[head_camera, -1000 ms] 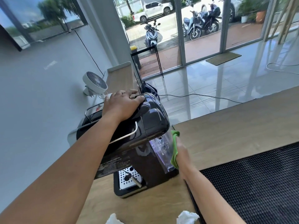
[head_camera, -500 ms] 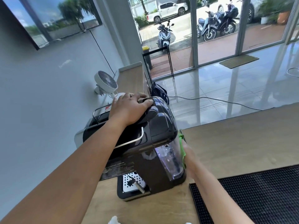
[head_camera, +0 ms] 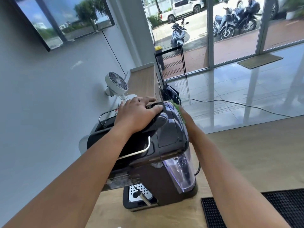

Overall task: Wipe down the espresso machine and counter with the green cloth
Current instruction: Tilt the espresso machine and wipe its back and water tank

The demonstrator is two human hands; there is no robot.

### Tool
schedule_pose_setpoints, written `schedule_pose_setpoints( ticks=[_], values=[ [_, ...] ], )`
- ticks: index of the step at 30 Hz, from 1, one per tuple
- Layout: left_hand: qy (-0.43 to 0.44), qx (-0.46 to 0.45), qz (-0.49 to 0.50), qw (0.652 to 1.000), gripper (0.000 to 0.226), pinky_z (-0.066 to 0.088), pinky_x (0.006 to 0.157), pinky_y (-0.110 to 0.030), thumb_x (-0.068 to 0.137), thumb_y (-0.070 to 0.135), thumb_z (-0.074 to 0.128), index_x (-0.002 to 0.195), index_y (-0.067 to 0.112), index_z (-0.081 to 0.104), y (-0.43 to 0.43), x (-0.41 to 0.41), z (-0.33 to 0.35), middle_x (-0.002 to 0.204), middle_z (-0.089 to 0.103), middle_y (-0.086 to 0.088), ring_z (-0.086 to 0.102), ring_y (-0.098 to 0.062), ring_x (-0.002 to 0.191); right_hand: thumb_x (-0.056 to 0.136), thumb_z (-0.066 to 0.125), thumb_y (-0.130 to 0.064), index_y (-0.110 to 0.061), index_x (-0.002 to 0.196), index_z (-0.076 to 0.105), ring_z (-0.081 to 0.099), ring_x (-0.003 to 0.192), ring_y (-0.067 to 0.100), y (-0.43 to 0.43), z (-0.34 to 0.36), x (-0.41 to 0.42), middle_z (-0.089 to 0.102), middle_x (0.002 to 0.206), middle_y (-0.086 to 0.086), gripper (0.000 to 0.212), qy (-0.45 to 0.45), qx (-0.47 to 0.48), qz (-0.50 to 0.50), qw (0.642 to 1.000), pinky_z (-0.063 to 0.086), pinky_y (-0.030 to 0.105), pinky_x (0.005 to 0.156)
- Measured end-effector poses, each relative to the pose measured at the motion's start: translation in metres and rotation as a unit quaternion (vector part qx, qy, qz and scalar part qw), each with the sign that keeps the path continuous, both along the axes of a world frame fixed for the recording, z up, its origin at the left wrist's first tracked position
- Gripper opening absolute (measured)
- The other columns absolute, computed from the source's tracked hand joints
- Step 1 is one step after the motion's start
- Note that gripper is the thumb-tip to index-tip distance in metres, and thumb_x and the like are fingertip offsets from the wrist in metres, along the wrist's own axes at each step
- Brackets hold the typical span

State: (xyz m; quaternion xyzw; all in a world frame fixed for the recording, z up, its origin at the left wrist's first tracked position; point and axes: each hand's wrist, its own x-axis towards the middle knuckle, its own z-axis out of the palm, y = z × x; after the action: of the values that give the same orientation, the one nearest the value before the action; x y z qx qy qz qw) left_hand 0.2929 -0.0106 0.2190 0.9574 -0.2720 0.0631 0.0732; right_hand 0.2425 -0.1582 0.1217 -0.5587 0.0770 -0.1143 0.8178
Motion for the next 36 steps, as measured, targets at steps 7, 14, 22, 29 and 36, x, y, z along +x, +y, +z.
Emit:
schedule_pose_setpoints(
  ticks=[7, 14, 22, 29, 36],
  values=[
    [-0.004, -0.003, -0.004, 1.000, 0.062, 0.020, 0.115, -0.047, 0.074, 0.080, 0.028, 0.124, 0.052, 0.049, 0.000, 0.003, -0.002, 0.138, 0.051, 0.007, 0.038, -0.019, 0.134, 0.105, 0.032, -0.039, -0.013, 0.107, 0.071, 0.070, 0.095, 0.023, 0.015, -0.066, -0.039, 0.071, 0.110, 0.016, 0.047, 0.087, 0.056, -0.018, 0.994, 0.052, 0.035, 0.084],
    [-0.010, -0.003, -0.006, 1.000, 0.063, 0.022, 0.114, -0.046, 0.073, 0.080, 0.028, 0.126, 0.053, 0.048, 0.000, 0.003, -0.002, 0.140, 0.049, 0.006, 0.038, -0.020, 0.134, 0.102, 0.039, -0.037, -0.017, 0.095, 0.070, 0.068, 0.083, 0.022, 0.003, 0.007, -0.017, 0.073, 0.086, 0.005, 0.038, -0.035, 0.055, -0.011, 0.998, 0.054, 0.033, 0.076],
    [-0.008, -0.005, -0.001, 1.000, 0.058, 0.021, 0.115, -0.047, 0.078, 0.078, 0.031, 0.127, 0.052, 0.048, 0.000, 0.000, 0.000, 0.140, 0.050, 0.005, 0.038, -0.022, 0.134, 0.105, 0.037, -0.026, -0.008, 0.120, 0.058, 0.061, 0.079, 0.018, -0.016, -0.013, 0.037, 0.065, 0.103, 0.006, 0.032, 0.140, -0.007, 0.106, 0.984, 0.053, 0.027, 0.069],
    [-0.002, -0.001, -0.006, 1.000, 0.058, 0.019, 0.116, -0.047, 0.079, 0.076, 0.032, 0.129, 0.049, 0.047, 0.000, -0.003, 0.001, 0.142, 0.048, 0.005, 0.035, -0.020, 0.136, 0.098, 0.046, -0.039, -0.008, 0.089, 0.069, 0.065, 0.081, 0.024, -0.007, -0.085, 0.008, 0.070, 0.091, 0.013, 0.040, 0.223, 0.020, 0.076, 0.972, 0.047, 0.041, 0.092],
    [-0.002, 0.005, -0.002, 1.000, 0.059, 0.022, 0.114, -0.046, 0.078, 0.077, 0.031, 0.127, 0.049, 0.049, -0.001, -0.004, 0.002, 0.137, 0.052, 0.002, 0.039, -0.022, 0.132, 0.096, 0.029, -0.062, -0.021, 0.118, 0.065, 0.047, 0.129, 0.025, 0.018, -0.120, -0.051, 0.061, 0.126, 0.010, 0.060, 0.278, 0.003, 0.010, 0.961, 0.027, 0.047, 0.117]
  ],
)
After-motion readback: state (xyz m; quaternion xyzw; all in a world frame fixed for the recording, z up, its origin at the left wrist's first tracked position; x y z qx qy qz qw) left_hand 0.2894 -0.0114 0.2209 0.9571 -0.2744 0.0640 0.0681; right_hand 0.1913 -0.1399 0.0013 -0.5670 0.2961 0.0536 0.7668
